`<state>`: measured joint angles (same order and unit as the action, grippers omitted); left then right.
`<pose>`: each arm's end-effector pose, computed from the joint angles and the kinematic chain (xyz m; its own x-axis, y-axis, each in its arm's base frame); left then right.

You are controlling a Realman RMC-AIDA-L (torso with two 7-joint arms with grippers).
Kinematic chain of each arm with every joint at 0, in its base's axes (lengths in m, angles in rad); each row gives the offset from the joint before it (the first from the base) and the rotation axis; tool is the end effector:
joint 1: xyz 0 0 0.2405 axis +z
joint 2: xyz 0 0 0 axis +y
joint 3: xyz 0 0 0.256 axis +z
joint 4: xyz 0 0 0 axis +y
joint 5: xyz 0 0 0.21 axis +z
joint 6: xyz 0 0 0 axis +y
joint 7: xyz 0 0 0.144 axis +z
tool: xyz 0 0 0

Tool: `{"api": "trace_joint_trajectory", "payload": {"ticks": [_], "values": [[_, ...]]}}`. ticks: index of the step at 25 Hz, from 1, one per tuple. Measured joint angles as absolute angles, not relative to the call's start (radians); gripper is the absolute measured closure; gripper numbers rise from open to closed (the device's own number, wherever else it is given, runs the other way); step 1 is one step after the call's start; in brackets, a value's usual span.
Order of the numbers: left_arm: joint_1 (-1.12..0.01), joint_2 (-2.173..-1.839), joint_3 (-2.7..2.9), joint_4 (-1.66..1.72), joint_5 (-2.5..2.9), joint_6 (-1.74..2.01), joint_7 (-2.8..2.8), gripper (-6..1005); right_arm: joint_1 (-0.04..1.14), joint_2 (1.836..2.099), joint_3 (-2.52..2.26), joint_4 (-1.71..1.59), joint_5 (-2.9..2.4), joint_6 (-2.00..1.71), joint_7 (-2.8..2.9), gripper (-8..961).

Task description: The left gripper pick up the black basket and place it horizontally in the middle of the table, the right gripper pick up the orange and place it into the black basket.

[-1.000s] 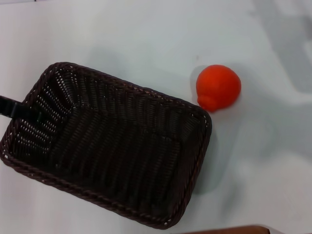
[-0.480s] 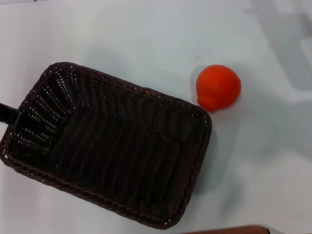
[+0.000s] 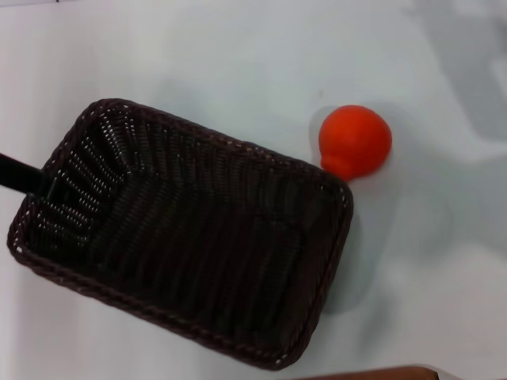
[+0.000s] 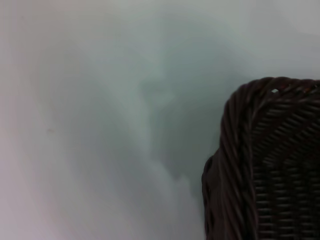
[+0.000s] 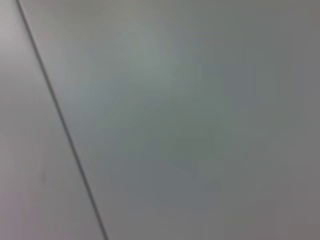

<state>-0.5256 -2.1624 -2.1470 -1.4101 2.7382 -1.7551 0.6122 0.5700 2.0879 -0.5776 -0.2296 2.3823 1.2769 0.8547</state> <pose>-0.2342 0.3263 0.0435 0.4955 0.8660 -0.0669 0.7660 -0.4720 -0.4365 0.2940 0.3831 0.0716 -0.2476 -0.2506 0.9359 0.9156 0.2553 0.3105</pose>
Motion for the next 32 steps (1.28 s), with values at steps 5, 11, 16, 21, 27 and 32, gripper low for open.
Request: {"api": "trace_joint_trajectory", "payload": {"ticks": [5,11,16,21,27,32], "values": [[-0.531,-2.161,-2.156,-1.444,2.710,-1.758,0.463,828,0.588,2.086,-0.533,-0.274,2.382,1.244,0.855,98],[-0.531,-2.160,-2.205,-1.474,2.663,-1.732,0.267,858,0.630,2.081,-0.539,-0.363,2.382,1.080,0.863,102],[-0.519,-2.162,-2.234,-1.470,2.663,-1.689,0.155,852,0.659,2.072,-0.544,-0.403,2.376,1.016,0.858,106],[-0.515,-2.160,-2.220,-1.453,2.662,-1.681,0.173,847,0.668,2.070,-0.550,-0.428,2.375,1.007,0.857,109],[-0.522,-2.156,-2.230,-1.413,2.647,-1.674,0.266,840,0.658,2.073,-0.557,-0.435,2.374,1.013,0.869,114],[-0.522,-2.159,-2.231,-1.408,2.640,-1.676,0.283,834,0.637,2.081,-0.576,-0.436,2.374,1.025,0.884,117]]}}
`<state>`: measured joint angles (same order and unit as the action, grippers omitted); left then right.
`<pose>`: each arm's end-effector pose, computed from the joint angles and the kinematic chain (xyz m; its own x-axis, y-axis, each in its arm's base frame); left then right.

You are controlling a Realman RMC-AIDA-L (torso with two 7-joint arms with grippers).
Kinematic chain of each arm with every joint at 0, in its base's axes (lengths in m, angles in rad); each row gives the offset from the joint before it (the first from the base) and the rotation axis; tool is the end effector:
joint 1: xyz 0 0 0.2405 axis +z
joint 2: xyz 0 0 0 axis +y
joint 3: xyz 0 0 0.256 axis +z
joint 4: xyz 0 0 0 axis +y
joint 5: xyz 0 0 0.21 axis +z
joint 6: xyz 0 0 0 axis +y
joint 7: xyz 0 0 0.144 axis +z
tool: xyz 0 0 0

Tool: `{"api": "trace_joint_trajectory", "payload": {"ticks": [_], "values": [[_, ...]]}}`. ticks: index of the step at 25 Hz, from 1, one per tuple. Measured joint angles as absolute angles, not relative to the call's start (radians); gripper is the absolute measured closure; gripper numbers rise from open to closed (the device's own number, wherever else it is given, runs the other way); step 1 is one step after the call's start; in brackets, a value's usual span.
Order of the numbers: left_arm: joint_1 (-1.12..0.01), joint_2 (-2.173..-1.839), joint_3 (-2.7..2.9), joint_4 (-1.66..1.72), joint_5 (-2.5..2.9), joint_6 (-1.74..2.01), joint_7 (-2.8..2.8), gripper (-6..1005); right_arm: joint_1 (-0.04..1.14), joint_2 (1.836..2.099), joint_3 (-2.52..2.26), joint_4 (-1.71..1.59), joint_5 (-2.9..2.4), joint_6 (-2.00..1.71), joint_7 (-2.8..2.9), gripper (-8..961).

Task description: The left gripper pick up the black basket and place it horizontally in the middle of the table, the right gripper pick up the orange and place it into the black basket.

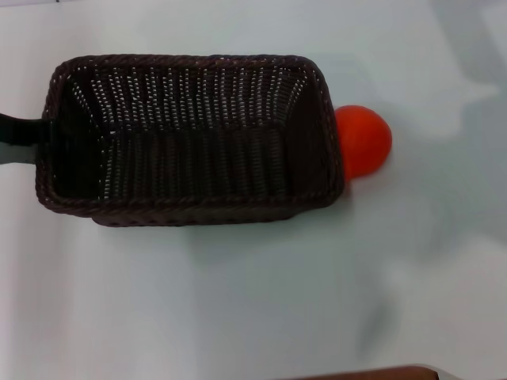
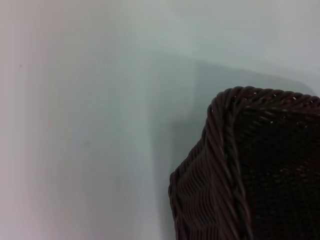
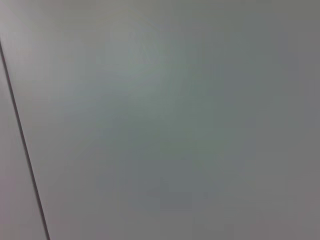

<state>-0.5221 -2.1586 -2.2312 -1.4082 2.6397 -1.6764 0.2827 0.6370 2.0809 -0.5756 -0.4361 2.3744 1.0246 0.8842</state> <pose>-0.2325 0.3392 0.0548 0.2159 0.9486 0.2312 0.9277 -0.1254 -0.3516 0.2747 0.4282 0.1140 -0.3373 -0.2720 0.9012 0.9017 0.1816 0.3923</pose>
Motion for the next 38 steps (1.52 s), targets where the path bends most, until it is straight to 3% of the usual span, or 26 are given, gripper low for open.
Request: {"api": "trace_joint_trajectory", "payload": {"ticks": [11,13,19,25,32,38], "values": [[-0.520,-2.155,-2.268,-1.382,2.623,-1.675,0.283,821,0.577,2.083,-0.626,-0.436,2.375,1.087,0.926,125],[-0.517,-2.154,-2.270,-1.385,2.623,-1.676,0.296,605,0.564,2.083,-0.642,-0.437,2.375,1.107,0.936,126],[-0.514,-2.141,-2.329,-1.393,2.609,-1.680,0.378,463,0.483,2.078,-0.789,-0.596,2.194,1.123,1.119,131],[-0.509,-2.111,-2.542,-1.389,2.397,-1.707,0.515,338,0.415,2.071,-0.822,-1.018,1.530,1.194,1.705,135],[-0.420,-2.118,-2.727,-1.363,2.095,-1.626,0.748,264,0.509,2.074,-0.829,-1.488,0.794,1.585,2.376,140],[-0.343,-2.121,-2.739,-1.267,1.952,-1.555,0.889,264,0.620,2.080,-0.945,-1.544,0.550,1.806,2.613,144]]}}
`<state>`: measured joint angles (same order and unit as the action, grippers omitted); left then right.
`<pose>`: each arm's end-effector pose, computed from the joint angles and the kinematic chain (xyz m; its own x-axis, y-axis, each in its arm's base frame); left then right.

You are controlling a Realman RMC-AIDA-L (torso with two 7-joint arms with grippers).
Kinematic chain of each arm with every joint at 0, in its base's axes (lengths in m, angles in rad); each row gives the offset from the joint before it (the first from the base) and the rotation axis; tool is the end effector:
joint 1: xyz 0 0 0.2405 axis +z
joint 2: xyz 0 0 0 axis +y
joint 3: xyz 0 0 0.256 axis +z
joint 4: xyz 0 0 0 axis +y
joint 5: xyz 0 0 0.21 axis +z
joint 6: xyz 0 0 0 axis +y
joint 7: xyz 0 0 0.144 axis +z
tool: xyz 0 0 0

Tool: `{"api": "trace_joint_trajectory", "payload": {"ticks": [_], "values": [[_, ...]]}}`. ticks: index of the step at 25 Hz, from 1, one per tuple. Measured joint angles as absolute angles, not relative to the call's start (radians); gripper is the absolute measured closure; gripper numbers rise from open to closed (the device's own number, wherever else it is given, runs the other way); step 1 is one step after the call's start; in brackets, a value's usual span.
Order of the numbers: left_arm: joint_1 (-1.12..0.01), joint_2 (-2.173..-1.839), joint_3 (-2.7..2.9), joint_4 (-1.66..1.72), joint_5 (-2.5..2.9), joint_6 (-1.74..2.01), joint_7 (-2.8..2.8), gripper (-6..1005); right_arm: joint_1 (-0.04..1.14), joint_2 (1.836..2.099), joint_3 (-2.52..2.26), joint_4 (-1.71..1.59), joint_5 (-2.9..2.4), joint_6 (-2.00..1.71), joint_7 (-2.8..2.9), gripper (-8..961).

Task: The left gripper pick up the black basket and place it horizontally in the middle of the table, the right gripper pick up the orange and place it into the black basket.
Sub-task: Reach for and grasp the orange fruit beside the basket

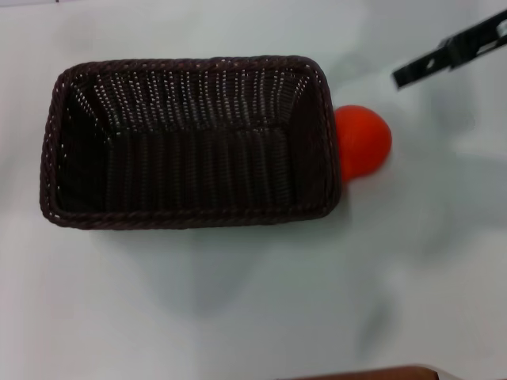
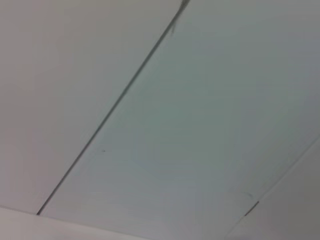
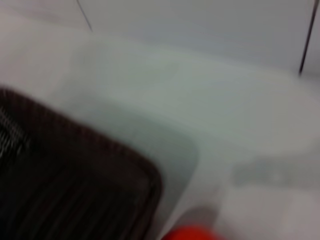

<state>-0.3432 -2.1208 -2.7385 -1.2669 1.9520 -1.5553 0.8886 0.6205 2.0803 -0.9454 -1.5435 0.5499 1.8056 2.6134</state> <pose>-0.2902 0.3119 0.1483 0.2814 0.5135 0.8106 0.9366 -0.3307 -0.1156 0.1802 0.3540 0.0918 -0.6045 0.7920 0.0857 0.7344 0.5123 0.4452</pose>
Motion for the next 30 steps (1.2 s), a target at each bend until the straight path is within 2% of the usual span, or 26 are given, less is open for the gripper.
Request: {"api": "trace_joint_trajectory", "payload": {"ticks": [10,19,30], "values": [[-0.337,-2.088,-2.741,-1.204,1.937,-1.556,0.907,263,0.666,2.086,-1.097,-1.231,0.530,1.691,2.680,151],[-0.342,-2.082,-2.742,-1.201,1.935,-1.551,0.910,263,0.661,2.086,-1.098,-1.216,0.522,1.607,2.729,158],[-0.365,-2.074,-2.741,-1.166,1.934,-1.549,0.924,264,0.711,2.086,-1.127,-1.103,0.428,1.561,2.728,165]]}}
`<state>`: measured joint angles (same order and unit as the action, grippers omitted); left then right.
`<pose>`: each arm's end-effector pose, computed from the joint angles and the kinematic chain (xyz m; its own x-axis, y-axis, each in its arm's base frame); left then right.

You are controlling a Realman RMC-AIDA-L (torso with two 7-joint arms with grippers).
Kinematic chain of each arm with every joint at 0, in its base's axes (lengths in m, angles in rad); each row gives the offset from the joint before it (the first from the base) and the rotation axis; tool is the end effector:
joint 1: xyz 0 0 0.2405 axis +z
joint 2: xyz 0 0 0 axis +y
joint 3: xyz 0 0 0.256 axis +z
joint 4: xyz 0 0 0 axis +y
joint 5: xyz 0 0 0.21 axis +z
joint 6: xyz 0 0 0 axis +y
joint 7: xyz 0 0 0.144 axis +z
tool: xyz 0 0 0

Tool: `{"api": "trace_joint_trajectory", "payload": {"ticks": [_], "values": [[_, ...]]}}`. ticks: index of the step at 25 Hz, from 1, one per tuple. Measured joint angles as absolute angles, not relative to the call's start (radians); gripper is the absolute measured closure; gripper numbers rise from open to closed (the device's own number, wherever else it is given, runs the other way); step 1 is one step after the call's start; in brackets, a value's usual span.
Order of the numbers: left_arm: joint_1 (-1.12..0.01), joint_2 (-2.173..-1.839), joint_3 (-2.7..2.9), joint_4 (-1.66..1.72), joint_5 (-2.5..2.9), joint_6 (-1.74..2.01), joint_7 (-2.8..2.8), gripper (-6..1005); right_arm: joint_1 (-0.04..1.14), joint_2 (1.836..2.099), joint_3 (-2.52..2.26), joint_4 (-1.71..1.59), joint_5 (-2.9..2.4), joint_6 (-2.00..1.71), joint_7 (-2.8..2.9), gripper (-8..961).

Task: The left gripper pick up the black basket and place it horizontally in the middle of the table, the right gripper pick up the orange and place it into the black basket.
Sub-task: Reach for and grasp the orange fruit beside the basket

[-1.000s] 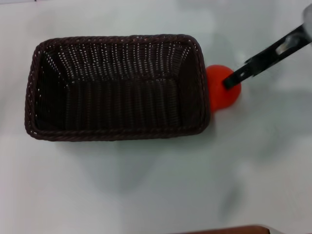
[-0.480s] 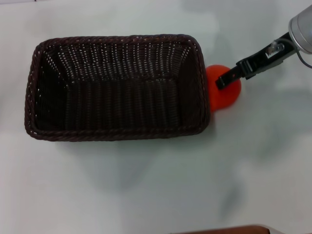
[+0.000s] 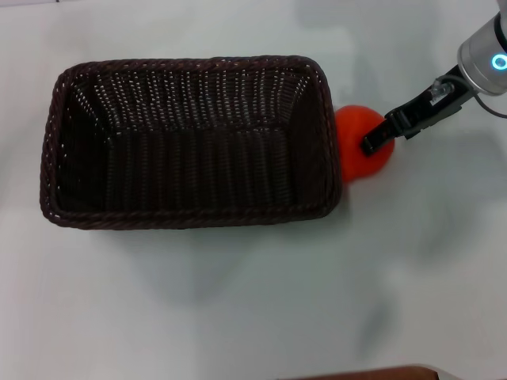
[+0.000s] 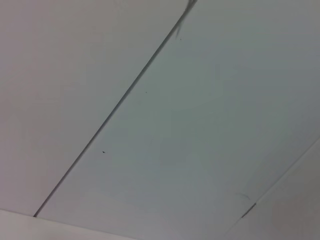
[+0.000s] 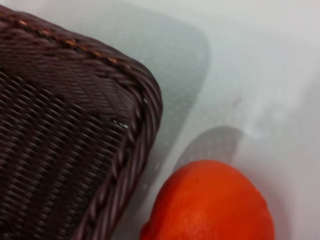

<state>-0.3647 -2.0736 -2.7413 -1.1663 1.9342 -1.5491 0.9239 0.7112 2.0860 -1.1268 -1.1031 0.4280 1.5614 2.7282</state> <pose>-0.2974 0.3195 0.1500 0.2733 0.5175 0.8109 0.9341 -0.3439 -0.0954 0.2162 0.3746 0.0113 -0.4386 0.8955 -0.0761 0.7754 0.4198 0.4716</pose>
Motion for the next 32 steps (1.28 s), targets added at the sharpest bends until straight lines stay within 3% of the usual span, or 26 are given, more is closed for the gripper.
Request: {"api": "trace_joint_trajectory", "payload": {"ticks": [5,16,27,32], "values": [[-0.365,-2.073,-2.741,-1.162,1.934,-1.545,0.925,264,0.701,2.084,-1.117,-1.110,0.417,1.529,2.733,169],[-0.362,-2.076,-2.737,-1.149,1.933,-1.535,0.927,264,0.695,2.085,-1.119,-1.106,0.428,1.441,2.722,394],[-0.359,-2.078,-2.741,-1.127,1.933,-1.534,0.937,264,0.707,2.084,-1.119,-1.068,0.426,1.396,2.709,841],[-0.359,-2.076,-2.741,-1.123,1.933,-1.531,0.940,263,0.672,2.086,-1.085,-1.240,0.440,1.461,2.720,880]]}}
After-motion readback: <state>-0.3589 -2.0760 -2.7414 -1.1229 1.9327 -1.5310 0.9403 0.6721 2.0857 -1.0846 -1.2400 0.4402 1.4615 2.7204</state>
